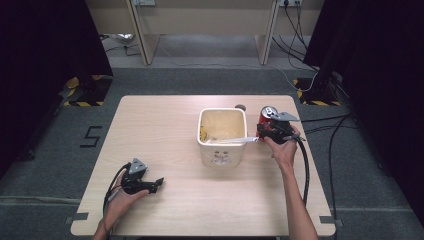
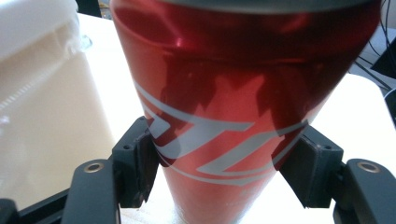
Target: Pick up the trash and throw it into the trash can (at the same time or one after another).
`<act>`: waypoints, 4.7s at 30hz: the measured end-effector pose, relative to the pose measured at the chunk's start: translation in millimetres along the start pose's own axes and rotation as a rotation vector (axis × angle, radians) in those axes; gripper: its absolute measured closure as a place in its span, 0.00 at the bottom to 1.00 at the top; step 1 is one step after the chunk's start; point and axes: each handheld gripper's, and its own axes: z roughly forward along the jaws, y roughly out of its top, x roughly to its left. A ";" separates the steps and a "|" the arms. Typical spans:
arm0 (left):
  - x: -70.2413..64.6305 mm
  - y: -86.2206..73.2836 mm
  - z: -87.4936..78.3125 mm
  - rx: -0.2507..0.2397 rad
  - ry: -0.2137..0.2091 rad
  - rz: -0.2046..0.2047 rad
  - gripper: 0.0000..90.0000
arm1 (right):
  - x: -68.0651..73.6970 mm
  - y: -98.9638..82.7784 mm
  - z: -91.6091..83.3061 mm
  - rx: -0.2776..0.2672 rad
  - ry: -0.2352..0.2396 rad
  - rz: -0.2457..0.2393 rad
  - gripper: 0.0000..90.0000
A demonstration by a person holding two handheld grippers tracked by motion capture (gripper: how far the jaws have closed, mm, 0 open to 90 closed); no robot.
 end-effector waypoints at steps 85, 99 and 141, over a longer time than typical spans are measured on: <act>0.0 0.1 -0.2 0.002 -0.001 0.000 0.15 | 72.5 123.6 -70.3 -0.055 0.320 -0.210 0.38; 0.0 0.1 -0.2 0.002 -0.001 0.000 0.15 | 65.7 118.1 -48.5 -0.015 0.380 -0.195 0.38; 0.0 0.1 -0.2 0.002 -0.001 0.000 0.15 | 67.3 95.9 -7.6 0.079 0.465 -0.202 0.37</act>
